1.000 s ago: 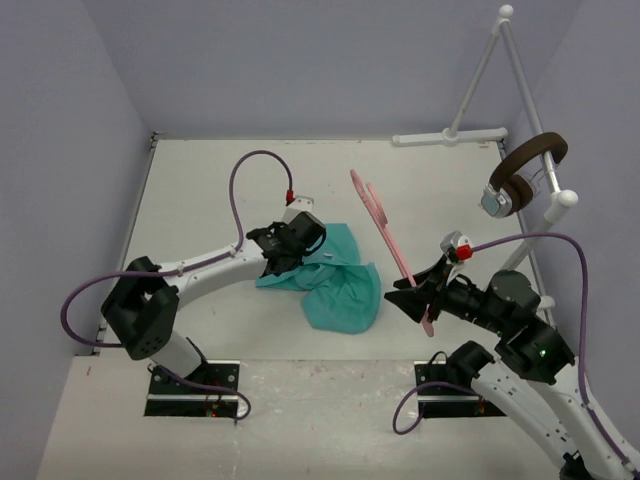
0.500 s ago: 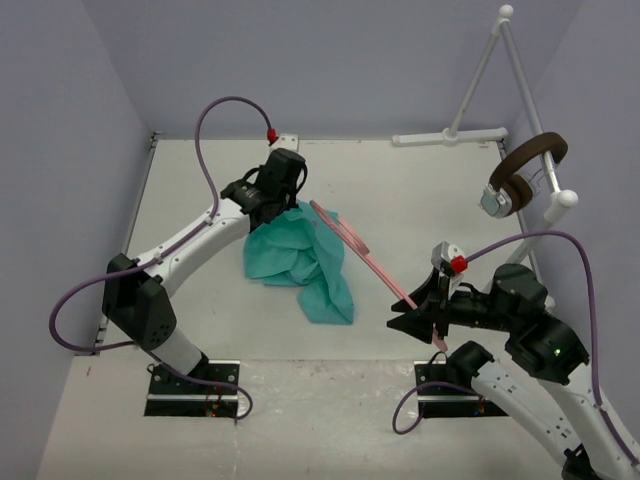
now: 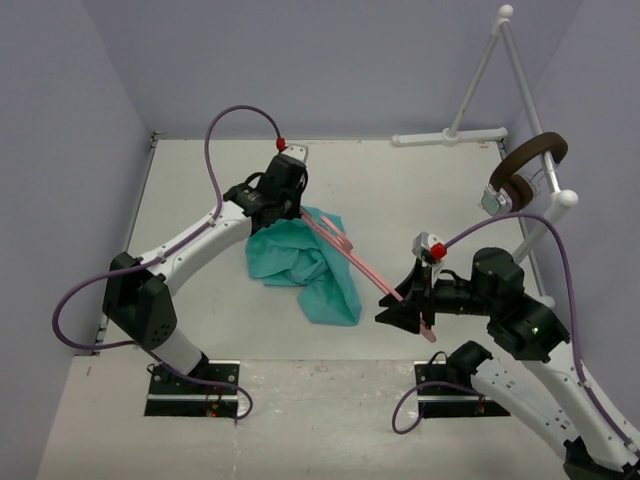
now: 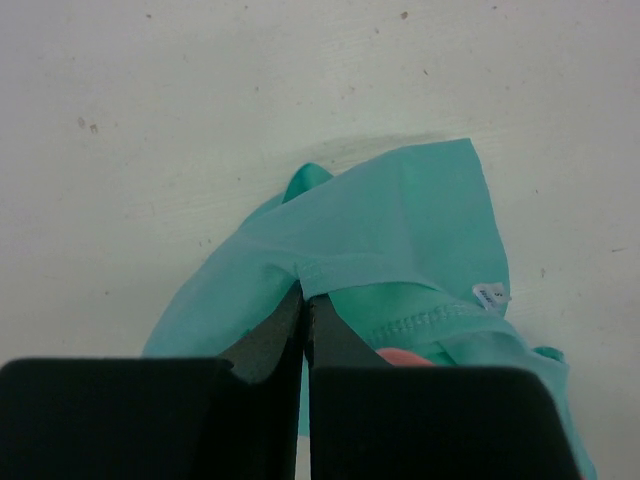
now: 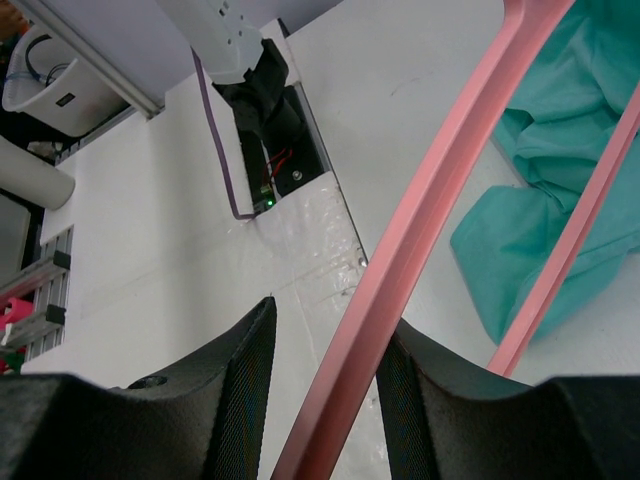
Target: Place the t-shirt on the hanger
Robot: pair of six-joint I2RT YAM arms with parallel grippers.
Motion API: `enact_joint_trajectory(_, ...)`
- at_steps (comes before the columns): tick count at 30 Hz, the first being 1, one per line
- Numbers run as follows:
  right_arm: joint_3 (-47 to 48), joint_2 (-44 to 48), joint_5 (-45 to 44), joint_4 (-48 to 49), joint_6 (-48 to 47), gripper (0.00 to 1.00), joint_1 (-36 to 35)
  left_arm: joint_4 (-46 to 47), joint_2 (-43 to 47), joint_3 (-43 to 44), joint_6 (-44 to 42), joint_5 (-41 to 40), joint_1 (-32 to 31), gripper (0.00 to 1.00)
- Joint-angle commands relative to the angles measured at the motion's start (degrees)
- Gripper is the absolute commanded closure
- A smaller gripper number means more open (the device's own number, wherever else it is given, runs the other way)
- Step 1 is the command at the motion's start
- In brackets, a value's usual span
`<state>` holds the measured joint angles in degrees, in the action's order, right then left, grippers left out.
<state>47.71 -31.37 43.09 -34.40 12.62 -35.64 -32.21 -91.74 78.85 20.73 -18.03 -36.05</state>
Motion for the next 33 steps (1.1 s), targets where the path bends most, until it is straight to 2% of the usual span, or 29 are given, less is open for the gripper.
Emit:
enact_joint_trajectory(1,-0.42,-2.35,1.74,6.79,-0.31,1.00,-0.22,2.32,3.75,-0.97,-2.19,5.35,0.02,1.00)
enact_joint_trajectory(9,1.67,-9.50,0.11,8.38,-3.16,1.00,-0.22,0.64,6.81,-0.95,-4.22,7.74,0.03,1.00)
enact_joint_trajectory(13,3.28,-11.99,2.50,8.65,-4.02,1.00,-0.14,-1.48,7.64,0.69,-6.70,6.43,0.10,1.00)
enact_joint_trajectory(17,3.08,-13.88,11.36,9.48,-6.37,1.00,-0.22,-3.06,8.52,2.46,-12.13,7.84,0.11,1.00)
enact_joint_trajectory(19,1.43,-13.19,17.44,13.77,-5.86,1.00,-0.22,-4.96,9.47,3.80,-15.44,11.20,0.11,1.00)
enact_joint_trajectory(22,0.44,-12.94,21.68,18.39,-4.79,1.00,-0.13,-8.62,11.05,5.70,-19.66,19.36,0.04,1.00)
enact_joint_trajectory(26,-0.55,-13.91,28.63,27.90,-0.80,1.00,-0.13,-16.17,13.26,10.82,-24.16,23.73,0.02,1.00)
enact_joint_trajectory(29,-0.60,-15.68,29.52,31.56,1.06,1.00,-0.13,-18.74,16.33,12.84,-26.88,21.99,0.02,1.00)
enact_joint_trajectory(33,2.54,-20.02,27.94,27.81,-1.85,1.00,-0.05,-18.87,22.38,14.50,-28.16,12.25,0.02,1.00)
